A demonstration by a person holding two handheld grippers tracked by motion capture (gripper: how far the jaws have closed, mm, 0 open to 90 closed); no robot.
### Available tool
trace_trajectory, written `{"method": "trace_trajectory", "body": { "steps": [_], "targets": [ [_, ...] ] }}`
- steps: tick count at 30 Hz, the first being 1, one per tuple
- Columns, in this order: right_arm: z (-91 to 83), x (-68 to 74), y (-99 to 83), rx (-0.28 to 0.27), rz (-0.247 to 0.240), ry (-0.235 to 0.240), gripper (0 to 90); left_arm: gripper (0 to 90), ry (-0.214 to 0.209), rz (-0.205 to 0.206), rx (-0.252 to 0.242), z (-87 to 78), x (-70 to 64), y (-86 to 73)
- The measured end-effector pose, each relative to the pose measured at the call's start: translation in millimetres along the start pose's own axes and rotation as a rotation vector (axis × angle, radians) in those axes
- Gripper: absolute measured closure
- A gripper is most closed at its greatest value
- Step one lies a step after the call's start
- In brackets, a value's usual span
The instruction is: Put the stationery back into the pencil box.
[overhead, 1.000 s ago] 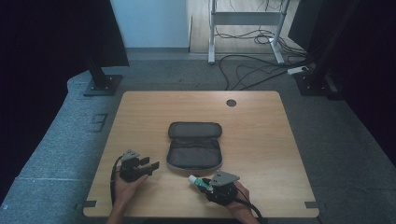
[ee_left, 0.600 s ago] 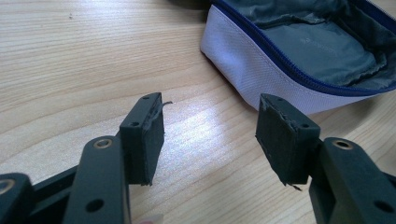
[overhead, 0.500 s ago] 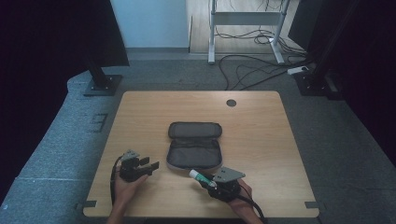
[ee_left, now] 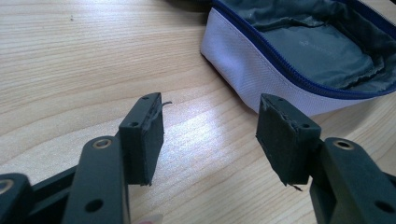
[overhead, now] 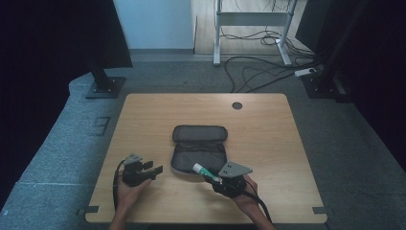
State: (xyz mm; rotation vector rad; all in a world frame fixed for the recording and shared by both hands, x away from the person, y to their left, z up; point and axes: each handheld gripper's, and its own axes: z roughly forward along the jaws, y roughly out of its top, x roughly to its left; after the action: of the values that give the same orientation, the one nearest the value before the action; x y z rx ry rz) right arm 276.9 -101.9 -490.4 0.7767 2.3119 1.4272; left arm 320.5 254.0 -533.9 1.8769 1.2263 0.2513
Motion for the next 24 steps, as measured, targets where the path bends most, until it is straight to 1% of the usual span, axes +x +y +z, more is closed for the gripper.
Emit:
{"method": "trace_trajectory", "body": {
  "steps": [4,11,24],
  "targets": [
    [5.1,-6.7,5.6,-0.004,0.011,-0.005,65.1,41.6,-0.003,0.001,-0.003,-0.5,-0.3,0.9],
    [13.9,-17.5,15.2,-0.003,0.015,-0.017,65.1,41.5,-0.006,0.002,0.002,0.8,-1.5,0.4],
    [31.4,-37.0,20.1,0.018,0.029,-0.040,65.1,41.5,-0.007,0.004,0.008,3.2,-2.2,-0.6]
  ]
}}
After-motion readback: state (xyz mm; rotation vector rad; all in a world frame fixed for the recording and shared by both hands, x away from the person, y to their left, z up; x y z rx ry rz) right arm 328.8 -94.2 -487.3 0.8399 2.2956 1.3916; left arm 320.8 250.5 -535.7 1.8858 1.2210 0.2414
